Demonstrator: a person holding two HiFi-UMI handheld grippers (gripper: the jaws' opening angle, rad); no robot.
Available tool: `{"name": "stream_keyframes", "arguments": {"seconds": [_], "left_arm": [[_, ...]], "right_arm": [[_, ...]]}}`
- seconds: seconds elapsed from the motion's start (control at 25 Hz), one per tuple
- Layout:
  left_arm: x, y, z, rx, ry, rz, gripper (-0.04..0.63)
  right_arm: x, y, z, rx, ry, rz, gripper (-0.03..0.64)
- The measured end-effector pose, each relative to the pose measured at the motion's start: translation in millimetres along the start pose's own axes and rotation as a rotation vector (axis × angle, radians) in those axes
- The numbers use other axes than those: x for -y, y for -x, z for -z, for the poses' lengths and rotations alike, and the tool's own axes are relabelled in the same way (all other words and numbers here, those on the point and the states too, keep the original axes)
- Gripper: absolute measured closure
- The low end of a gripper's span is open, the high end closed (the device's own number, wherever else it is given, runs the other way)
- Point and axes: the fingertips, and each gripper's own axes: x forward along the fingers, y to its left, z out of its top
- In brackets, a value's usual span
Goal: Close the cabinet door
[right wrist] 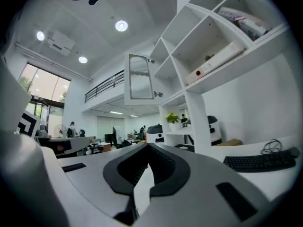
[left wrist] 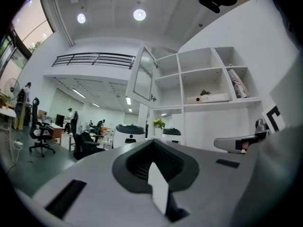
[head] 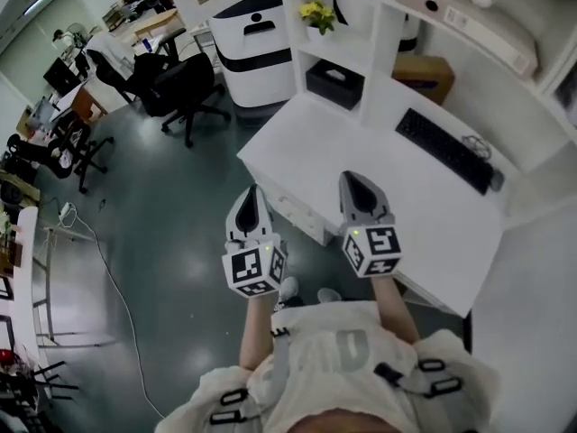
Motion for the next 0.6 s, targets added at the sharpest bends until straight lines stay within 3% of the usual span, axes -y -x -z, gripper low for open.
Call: {"name": "stream_keyframes", "arguments": {"seconds": [0.28, 0.6], "left_arm": [[30, -50, 0, -0.025, -0.021, 0.247, 0.591], [56, -68, 7, -0.05, -0.019, 0.422, 0.591]], "right_arm": [[39, 22, -4, 0.034, -0.026, 0.276, 0.612], [48, 45, -1, 0.041, -0.019, 0.438, 0.612]]}}
